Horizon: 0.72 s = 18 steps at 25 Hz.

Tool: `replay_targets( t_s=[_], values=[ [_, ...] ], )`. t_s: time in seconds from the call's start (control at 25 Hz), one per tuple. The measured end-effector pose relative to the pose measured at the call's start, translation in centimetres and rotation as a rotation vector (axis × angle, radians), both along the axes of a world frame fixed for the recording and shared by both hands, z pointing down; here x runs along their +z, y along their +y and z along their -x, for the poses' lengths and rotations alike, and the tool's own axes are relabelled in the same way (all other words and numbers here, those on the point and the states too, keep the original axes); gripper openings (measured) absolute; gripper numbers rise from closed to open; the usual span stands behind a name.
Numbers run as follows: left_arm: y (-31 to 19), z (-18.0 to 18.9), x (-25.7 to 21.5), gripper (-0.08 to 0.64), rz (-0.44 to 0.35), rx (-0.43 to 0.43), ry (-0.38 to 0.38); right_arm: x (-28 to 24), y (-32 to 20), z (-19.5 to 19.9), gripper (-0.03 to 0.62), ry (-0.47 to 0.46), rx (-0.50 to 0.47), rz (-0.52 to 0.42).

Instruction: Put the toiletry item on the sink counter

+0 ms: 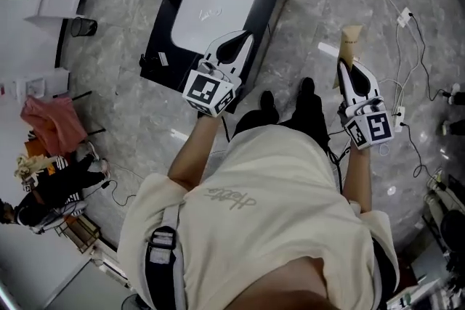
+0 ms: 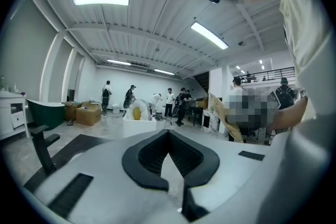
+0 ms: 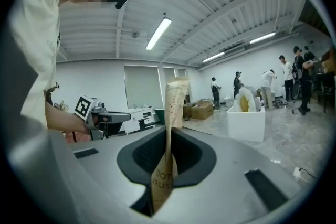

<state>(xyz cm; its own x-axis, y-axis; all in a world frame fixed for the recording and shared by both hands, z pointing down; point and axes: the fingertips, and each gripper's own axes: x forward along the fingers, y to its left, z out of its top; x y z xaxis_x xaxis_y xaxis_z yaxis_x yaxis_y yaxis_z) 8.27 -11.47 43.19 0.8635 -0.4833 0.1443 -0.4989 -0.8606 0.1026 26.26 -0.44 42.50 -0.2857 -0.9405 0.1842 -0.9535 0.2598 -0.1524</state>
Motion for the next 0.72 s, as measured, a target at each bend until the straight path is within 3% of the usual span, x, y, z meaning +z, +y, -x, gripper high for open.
replay_targets(
  t_s=[0.2, 0.44, 0.72],
  values=[
    [-2.2, 0.2, -0.7, 0.003, -0.007, -0.197, -0.034, 0.3, -5.4, -2.7, 0.025, 0.007, -0.188, -0.011],
    [-4.5, 1.0, -0.8, 0.003, 0.033, -0.459, -0.018, 1.3, -12.3, -5.8, 0.025, 0.068, -0.398, -0.006],
    [-3.0, 7.4, 1.0, 0.003, 0.117, -0.770, -0.012, 2.6, -17.6, -3.0, 0.025, 0.028, -0.606, 0.010]
  ],
)
